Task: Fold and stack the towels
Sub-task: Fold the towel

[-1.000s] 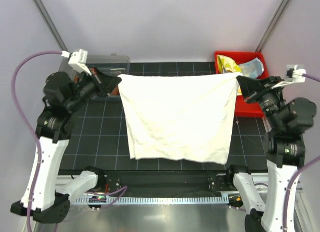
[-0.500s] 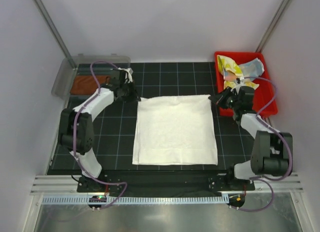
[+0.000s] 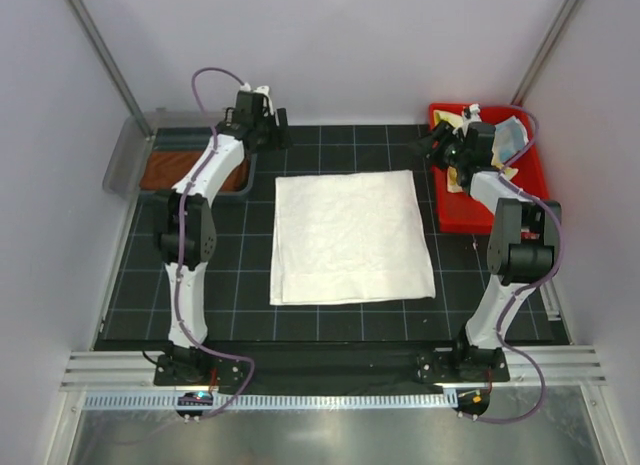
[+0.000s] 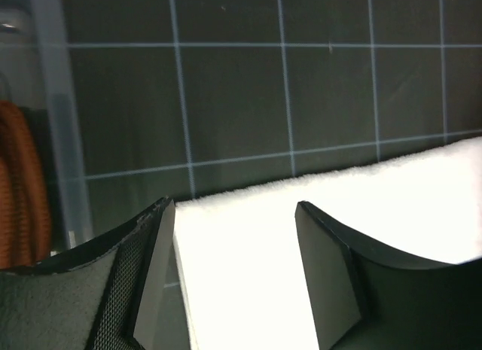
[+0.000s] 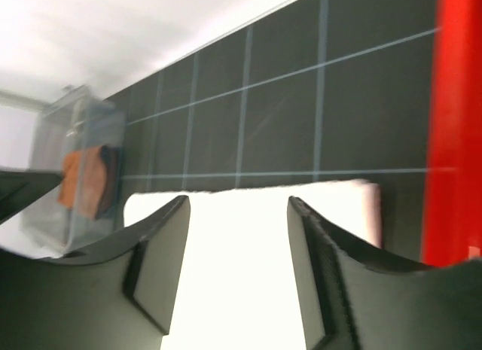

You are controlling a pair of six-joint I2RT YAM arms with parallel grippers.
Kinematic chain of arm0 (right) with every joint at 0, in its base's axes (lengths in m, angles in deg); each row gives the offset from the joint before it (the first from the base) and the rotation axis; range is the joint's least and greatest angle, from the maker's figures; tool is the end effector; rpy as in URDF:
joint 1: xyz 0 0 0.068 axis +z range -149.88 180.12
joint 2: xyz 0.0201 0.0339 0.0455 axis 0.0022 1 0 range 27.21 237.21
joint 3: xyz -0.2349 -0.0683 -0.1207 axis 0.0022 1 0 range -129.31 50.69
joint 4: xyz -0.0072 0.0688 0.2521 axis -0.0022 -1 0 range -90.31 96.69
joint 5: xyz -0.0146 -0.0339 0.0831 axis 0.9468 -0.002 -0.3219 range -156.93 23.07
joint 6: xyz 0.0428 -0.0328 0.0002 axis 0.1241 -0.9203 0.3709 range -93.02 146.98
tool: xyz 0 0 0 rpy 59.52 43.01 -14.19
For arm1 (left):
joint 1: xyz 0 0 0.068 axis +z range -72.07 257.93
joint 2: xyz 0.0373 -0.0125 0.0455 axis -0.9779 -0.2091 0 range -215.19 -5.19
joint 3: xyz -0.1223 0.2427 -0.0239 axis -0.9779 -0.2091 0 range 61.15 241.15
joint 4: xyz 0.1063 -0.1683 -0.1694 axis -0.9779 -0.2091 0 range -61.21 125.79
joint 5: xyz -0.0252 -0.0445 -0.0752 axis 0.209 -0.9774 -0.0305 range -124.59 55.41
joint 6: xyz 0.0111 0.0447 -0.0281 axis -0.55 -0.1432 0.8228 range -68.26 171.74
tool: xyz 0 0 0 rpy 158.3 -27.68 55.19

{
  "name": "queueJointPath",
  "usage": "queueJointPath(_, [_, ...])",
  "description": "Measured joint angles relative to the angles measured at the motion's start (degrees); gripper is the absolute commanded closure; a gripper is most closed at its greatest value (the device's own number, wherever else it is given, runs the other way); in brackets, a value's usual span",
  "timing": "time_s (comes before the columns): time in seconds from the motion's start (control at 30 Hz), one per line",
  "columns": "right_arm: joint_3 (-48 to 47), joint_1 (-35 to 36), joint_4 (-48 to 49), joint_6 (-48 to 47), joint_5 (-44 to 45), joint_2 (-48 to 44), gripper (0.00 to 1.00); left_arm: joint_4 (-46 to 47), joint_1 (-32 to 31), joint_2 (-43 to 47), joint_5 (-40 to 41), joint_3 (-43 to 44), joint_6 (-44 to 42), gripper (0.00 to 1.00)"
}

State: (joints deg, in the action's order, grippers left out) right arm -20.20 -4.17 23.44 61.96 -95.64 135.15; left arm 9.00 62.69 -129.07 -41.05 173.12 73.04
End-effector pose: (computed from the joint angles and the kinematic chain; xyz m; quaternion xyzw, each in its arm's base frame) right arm 0.4317 -0.0153 0.2285 0.1337 0.7963 0.3427 0.4802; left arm 0.4857 -0.1367 0.2724 -0.0232 0.9000 -0.1837 0.3945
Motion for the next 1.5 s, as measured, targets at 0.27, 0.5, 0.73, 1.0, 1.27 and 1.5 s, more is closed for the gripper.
queueJointPath(0.27, [-2.80,0.07,-25.73,-3.91,10.29,-10.43,0.42,-8.02,-1.18,8.20,7.08,-4.57,-0.50,0.31])
queueJointPath(0.5, [13.00,1.40,-42.91,-2.54,15.69,-36.87,0.51,-11.08,-13.35,36.44,7.65,-35.19,4.09,0.36])
queueJointPath(0.73, [32.83,1.51,-49.37,2.01,15.56,-52.50,0.53,-6.47,-19.04,51.76,3.69,-61.44,14.21,0.40])
queueJointPath(1.0, [42.53,1.55,-49.35,2.47,16.94,-48.94,0.51,1.81,-19.04,48.30,2.60,-70.51,20.39,0.42])
queueJointPath(1.27, [43.76,1.55,-45.18,2.91,18.78,-47.43,0.51,9.09,-19.04,45.88,0.81,-73.81,24.11,0.48])
queueJointPath(1.5, [45.53,1.55,-41.94,3.67,20.33,-46.53,0.50,10.97,-19.10,43.45,0.59,-74.42,26.03,0.56])
